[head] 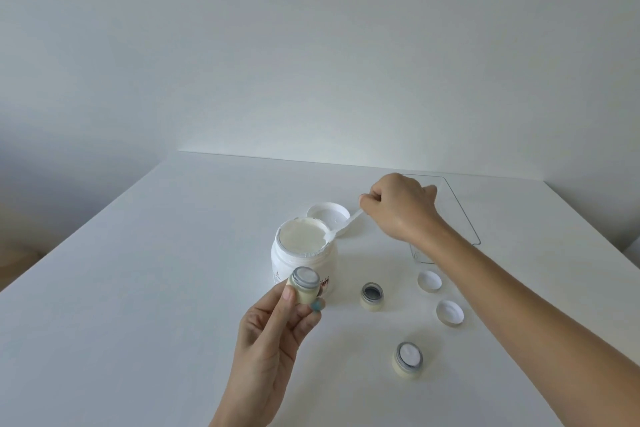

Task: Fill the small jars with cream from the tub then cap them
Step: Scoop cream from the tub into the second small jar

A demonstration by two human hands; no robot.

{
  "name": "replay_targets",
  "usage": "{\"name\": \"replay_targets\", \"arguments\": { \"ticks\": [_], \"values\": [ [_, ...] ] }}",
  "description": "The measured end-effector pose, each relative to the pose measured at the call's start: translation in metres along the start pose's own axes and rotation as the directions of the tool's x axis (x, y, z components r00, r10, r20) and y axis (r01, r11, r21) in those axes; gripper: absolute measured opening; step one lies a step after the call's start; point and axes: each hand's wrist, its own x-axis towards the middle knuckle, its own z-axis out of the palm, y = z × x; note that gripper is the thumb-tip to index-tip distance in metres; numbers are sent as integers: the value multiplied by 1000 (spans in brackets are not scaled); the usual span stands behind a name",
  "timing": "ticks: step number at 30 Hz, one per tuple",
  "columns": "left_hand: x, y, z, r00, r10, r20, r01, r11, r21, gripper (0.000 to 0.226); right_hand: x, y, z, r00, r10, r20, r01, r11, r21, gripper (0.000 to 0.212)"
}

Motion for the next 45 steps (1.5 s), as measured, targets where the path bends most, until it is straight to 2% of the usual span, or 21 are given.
{"name": "replay_targets", "arguments": {
  "ticks": [5, 8, 10, 13, 16, 19, 22, 24, 32, 35, 39, 45],
  "values": [
    [0, 1, 0, 1000, 7, 18, -7, 1000, 11, 60, -2, 11, -14, 998, 1, 59, -4, 999, 42, 40],
    [-1, 1, -1, 1000, 11, 12, -11, 1000, 5, 46, -13, 18, -21, 1000, -15, -14, 18, 974, 227, 41],
    [-2, 0, -1, 1000, 5, 13, -5, 1000, 5, 29, -28, 17, -23, 996, -76, -42, 86, 920, 382, 38],
    [-3, -1, -1, 1000, -8, 23, 7, 999, 38, 32, -51, 10, -21, 970, -235, -69, 239, 849, 471, 28],
    [-4, 0, 0, 999, -18, 29, 16, 998, 55, 35, -62, 4, -18, 940, -336, -64, 326, 822, 467, 24],
    [-4, 0, 1, 999, -13, 48, 10, 998, 66, 36, -64, 0, -16, 933, -358, -37, 336, 829, 446, 23],
    [-4, 2, 3, 998, -14, 67, 9, 997, 71, 58, -63, -3, -15, 939, -343, -21, 316, 838, 446, 25],
    [-3, 2, 3, 998, -11, 66, 7, 998, 67, 64, -63, -4, -14, 949, -316, -12, 288, 847, 447, 27],
    [-3, 2, 2, 997, -21, 68, 18, 998, 56, 64, -61, 3, -15, 985, -174, 0, 162, 914, 373, 32],
    [-3, 2, 2, 998, -18, 66, 14, 999, 51, 66, -59, 11, -18, 990, -137, -34, 138, 895, 425, 34],
    [-3, 2, 2, 998, -18, 63, 15, 999, 43, 67, -67, 12, -17, 980, -200, 5, 172, 856, 487, 29],
    [-3, 3, 2, 997, -19, 81, 17, 999, 32, 60, -71, 9, -10, 968, -248, 38, 202, 860, 469, 34]
  ]
}}
